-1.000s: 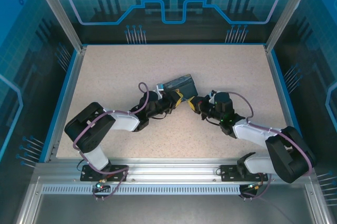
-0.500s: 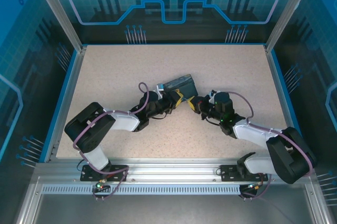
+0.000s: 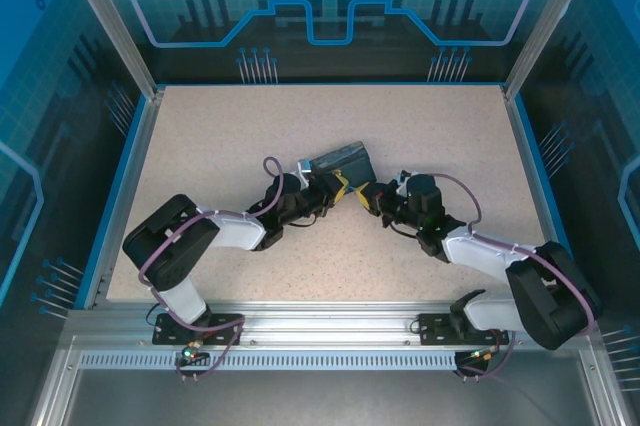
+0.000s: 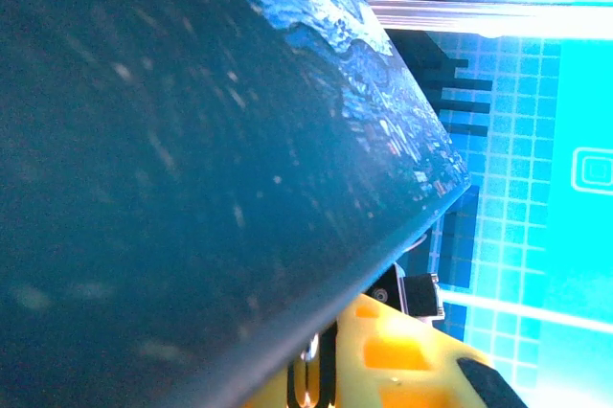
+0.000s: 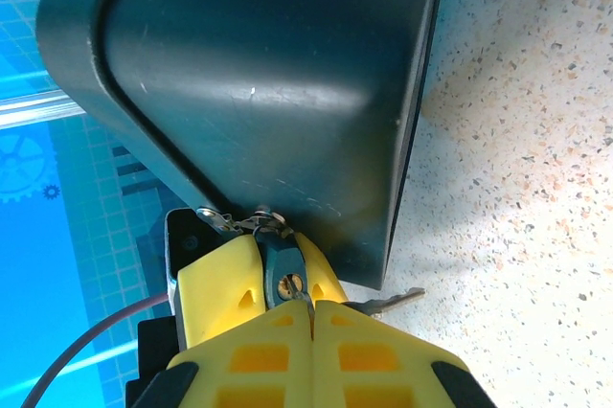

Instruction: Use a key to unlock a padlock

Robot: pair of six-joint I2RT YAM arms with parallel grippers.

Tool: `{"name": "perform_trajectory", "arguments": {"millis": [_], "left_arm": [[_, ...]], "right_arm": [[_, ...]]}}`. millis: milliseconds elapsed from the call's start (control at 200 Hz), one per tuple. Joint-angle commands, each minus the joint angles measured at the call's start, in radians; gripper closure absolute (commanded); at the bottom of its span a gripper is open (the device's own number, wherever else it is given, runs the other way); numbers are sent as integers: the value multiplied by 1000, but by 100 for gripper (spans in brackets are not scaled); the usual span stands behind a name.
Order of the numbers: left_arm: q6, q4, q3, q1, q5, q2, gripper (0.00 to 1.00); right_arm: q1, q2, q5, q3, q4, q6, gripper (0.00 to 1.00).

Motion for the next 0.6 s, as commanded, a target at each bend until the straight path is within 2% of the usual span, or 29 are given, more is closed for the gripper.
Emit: {"name": "perform_trajectory", "arguments": {"millis": [0,215,405,590], "left_arm": [[-8,118,14,-22,17,10,100],[-34,173,6,-30,15,22,100],[-34,179,-4,-31,20,9,100],[-28,174,-19,-32,17,-13,100]], "right_arm": [[16,24,-1,-13,90,-8,100],[5,58,-38,-42,175,-23,100],[-56,136,-144,-23,273,-50,100],[-85,162,-186,12,247,-82,100]]}}
